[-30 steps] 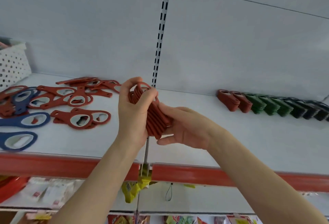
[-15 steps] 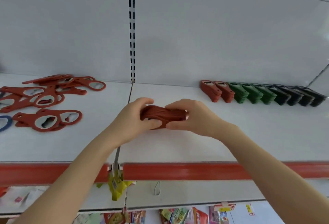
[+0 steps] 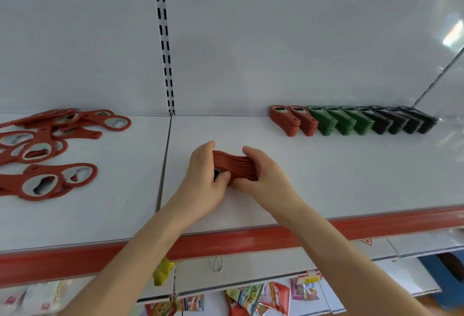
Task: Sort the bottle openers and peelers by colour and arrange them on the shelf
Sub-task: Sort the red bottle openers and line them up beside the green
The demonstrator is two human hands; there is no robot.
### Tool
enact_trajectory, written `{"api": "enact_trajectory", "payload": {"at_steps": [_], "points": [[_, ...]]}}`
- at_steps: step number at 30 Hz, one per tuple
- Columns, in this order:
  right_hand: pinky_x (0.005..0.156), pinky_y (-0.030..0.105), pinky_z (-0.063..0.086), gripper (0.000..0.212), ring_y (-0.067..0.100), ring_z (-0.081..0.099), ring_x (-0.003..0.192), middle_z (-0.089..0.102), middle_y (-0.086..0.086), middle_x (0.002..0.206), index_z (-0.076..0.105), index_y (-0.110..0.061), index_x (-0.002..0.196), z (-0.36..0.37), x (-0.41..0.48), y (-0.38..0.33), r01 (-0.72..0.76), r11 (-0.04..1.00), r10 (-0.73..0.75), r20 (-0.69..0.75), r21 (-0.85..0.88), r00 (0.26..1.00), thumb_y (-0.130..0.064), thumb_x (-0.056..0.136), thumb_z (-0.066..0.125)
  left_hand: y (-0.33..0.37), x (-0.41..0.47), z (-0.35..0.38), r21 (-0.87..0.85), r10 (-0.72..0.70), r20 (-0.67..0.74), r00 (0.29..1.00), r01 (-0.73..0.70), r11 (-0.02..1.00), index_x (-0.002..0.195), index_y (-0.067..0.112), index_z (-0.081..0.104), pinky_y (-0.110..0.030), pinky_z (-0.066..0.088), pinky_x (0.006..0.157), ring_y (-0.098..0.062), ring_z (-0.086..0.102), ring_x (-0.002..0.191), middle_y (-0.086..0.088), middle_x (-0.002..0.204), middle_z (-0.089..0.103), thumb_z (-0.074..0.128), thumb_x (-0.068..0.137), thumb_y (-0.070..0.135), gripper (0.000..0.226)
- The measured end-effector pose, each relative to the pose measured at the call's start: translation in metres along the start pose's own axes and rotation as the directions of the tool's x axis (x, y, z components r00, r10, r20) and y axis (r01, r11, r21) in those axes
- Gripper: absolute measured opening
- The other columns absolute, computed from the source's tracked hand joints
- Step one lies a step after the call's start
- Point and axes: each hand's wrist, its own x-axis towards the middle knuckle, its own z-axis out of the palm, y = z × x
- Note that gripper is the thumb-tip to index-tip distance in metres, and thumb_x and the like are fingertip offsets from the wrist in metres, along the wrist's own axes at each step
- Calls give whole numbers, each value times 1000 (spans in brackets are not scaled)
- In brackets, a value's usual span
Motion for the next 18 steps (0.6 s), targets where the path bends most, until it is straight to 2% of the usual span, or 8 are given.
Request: {"api": "enact_trajectory", "payload": {"at_steps": [3, 5, 7, 9, 11, 14, 17, 18], "points": [[108, 37, 36, 63, 20, 47, 124, 49, 10, 133, 40, -6, 136, -2, 3, 1, 55, 998, -55, -30, 5, 998, 2, 78, 62, -1, 0, -6, 3, 45, -22, 999, -45, 999, 143, 7, 19, -5, 14, 95, -13, 23, 135, -7, 147, 22, 51, 92, 13, 61], [106, 35, 37, 60, 21, 47, 123, 49, 10, 131, 42, -5, 134, -5, 5, 4, 80, 996, -79, 10, -46, 997, 0, 78, 65, -4, -1, -9, 29, 58, 18, 998, -58, 998, 143, 8, 19, -9, 16, 98, -13, 23, 135, -7, 147, 21, 50, 93, 15, 59], [106, 28, 36, 58, 20, 45, 125, 46, 10, 132, 43, -5, 133, -9, 5, 9, 94, 989, -86, 73, -111, 994, -2, 80, 67, -7, -3, -11, 70, 50, 78, 996, -55, 996, 144, 10, 15, -14, 15, 103, -14, 19, 137, -7, 150, 17, 48, 94, 19, 60], [107, 29, 35, 56, 20, 43, 127, 44, 10, 133, 45, -5, 132, -13, 7, 13, 109, 986, -96, 104, -129, 990, -3, 80, 68, -9, -5, -11, 102, 49, 109, 993, -60, 993, 146, 11, 9, -12, 13, 100, -14, 18, 138, -6, 150, 14, 43, 96, 22, 61], [107, 28, 36, 55, 19, 44, 126, 46, 10, 133, 48, -6, 130, -15, 7, 13, 91, 992, -82, 105, -89, 991, -3, 80, 68, -8, -5, -11, 117, 44, 113, 993, -58, 991, 146, 11, 6, -7, 12, 93, -13, 19, 136, -6, 150, 14, 40, 97, 24, 61], [107, 28, 36, 53, 18, 47, 125, 49, 9, 131, 50, -7, 128, -14, 8, 11, 86, 996, -84, 78, -25, 993, -1, 80, 68, -6, -6, -10, 132, 54, 107, 993, -68, 989, 147, 10, 3, -3, 8, 91, -11, 19, 136, -5, 151, 9, 36, 98, 23, 60], [108, 31, 36, 53, 18, 47, 124, 48, 9, 133, 47, -7, 131, -11, 5, 13, 98, 995, -97, 83, -12, 992, 2, 81, 64, -5, -7, -10, 136, 61, 124, 990, -78, 988, 147, 9, 2, -5, 8, 96, -5, 20, 133, -6, 154, 2, 35, 99, 22, 60], [108, 31, 36, 54, 19, 46, 125, 47, 10, 134, 45, -6, 132, -11, 5, 14, 99, 995, -96, 96, -27, 991, 2, 82, 63, -5, -7, -9, 155, 59, 130, 990, -79, 985, 147, 9, 2, -9, 8, 101, -7, 16, 137, -6, 154, 1, 35, 99, 23, 60]]}}
